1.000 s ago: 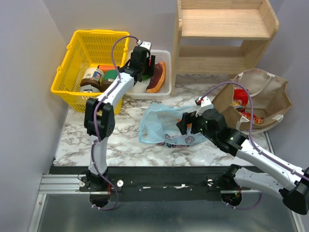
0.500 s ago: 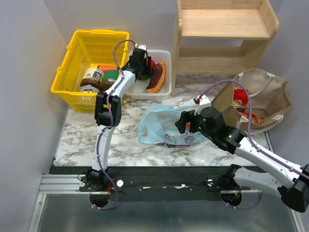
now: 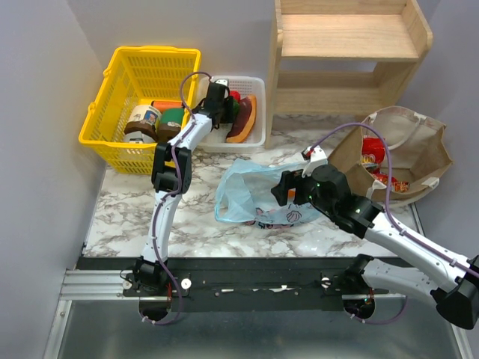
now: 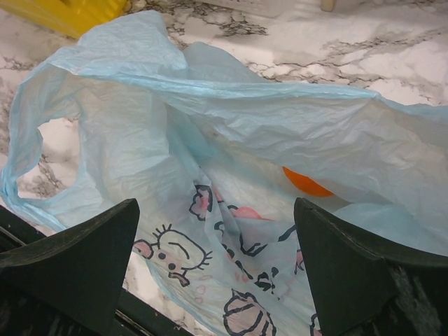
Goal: Place the mixed food into the grocery bags and tie them
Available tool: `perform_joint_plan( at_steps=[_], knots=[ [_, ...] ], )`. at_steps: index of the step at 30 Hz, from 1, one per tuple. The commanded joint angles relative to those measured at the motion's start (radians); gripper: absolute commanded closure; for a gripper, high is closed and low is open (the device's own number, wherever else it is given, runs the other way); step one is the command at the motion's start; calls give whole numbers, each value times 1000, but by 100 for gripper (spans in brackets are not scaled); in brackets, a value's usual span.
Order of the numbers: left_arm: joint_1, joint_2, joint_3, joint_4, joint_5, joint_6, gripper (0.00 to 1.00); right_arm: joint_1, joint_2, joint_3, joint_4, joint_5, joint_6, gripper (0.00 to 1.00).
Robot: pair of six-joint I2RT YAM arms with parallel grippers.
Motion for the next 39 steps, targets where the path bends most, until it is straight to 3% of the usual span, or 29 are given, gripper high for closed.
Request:
perform_joint_plan(
  at_steps=[1, 3, 10, 23, 31, 37, 39],
  knots=[
    [14, -6, 18, 25, 20, 6, 51, 0, -29, 3, -16, 3, 18, 0],
    [14, -23, -34, 62, 22, 12, 58, 0, -29, 2, -18, 3, 20, 0],
    [14, -142, -198, 167, 60, 42, 100, 0, -19, 3, -18, -12, 18, 0],
    [-8, -506, -638, 418, 170, 21, 100, 0, 1, 15, -18, -15, 3, 0],
    [-45, -652, -724, 454, 243, 52, 100, 0, -26, 21, -18, 38, -22, 0],
    [-89, -735, -768, 461, 195, 108, 100, 0, -20, 34, -13, 46, -46, 0],
    [-88, -655, -648, 334, 111, 121, 89, 0, -23, 31, -5, 28, -54, 0]
  ],
)
